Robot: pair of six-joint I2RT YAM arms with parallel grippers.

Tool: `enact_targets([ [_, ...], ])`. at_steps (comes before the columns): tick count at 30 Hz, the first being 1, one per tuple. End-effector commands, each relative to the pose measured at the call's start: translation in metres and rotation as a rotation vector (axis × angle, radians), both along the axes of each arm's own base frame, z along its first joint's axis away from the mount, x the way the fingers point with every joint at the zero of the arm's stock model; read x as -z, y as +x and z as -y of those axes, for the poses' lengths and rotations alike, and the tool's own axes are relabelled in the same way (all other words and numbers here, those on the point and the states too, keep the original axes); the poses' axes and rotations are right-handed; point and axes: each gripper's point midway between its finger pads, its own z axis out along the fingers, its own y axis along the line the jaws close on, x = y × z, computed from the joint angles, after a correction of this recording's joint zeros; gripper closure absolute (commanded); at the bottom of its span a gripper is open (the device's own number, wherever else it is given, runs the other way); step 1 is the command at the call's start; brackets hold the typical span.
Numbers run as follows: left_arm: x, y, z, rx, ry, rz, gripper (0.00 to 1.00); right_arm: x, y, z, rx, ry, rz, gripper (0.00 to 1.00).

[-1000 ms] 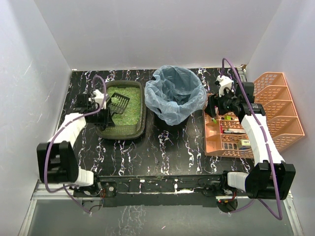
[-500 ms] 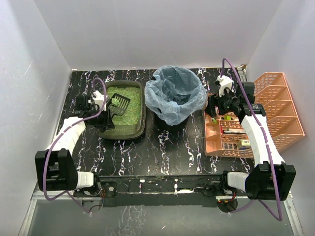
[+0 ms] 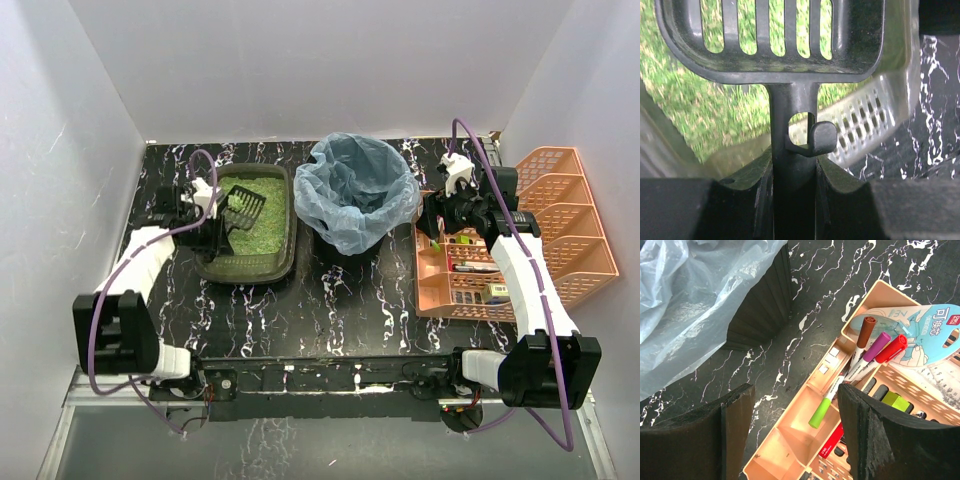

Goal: Clean the litter box

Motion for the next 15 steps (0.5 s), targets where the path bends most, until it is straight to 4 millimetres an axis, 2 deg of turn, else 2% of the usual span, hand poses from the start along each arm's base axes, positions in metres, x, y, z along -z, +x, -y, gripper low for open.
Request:
enact_targets([
  [1,-0.012,0.024,0.018,0.028,-0.065,-0.013,1.0,-0.026,0.012,0.001,-0.01,-0.008,0.102,0.27],
  [5,-0.018,0.004,-0.006,0.02,0.056,0.074,1.0,-0.022,0.013,0.001,-0.011,-0.007,0.105,0.28],
  [8,-0.018,0.012,-0.024,-0.027,0.029,0.033,1.0,-0.019,0.014,-0.001,-0.018,0.001,0.092,0.27],
  [9,-0.014,0.014,-0.021,-0.014,0.011,-0.002,1.0,-0.02,0.014,-0.001,-0.02,0.003,0.092,0.27],
  [11,-0.01,0.01,0.005,0.051,0.027,-0.004,1.0,-0.022,0.014,-0.001,-0.022,0.005,0.093,0.27],
  [13,-0.01,0.002,0.023,0.082,0.081,0.04,1.0,-0.024,0.013,0.0,-0.015,-0.002,0.099,0.27],
  [15,-0.012,0.001,0.018,0.057,0.078,0.026,1.0,-0.024,0.013,0.001,-0.011,-0.008,0.106,0.27],
])
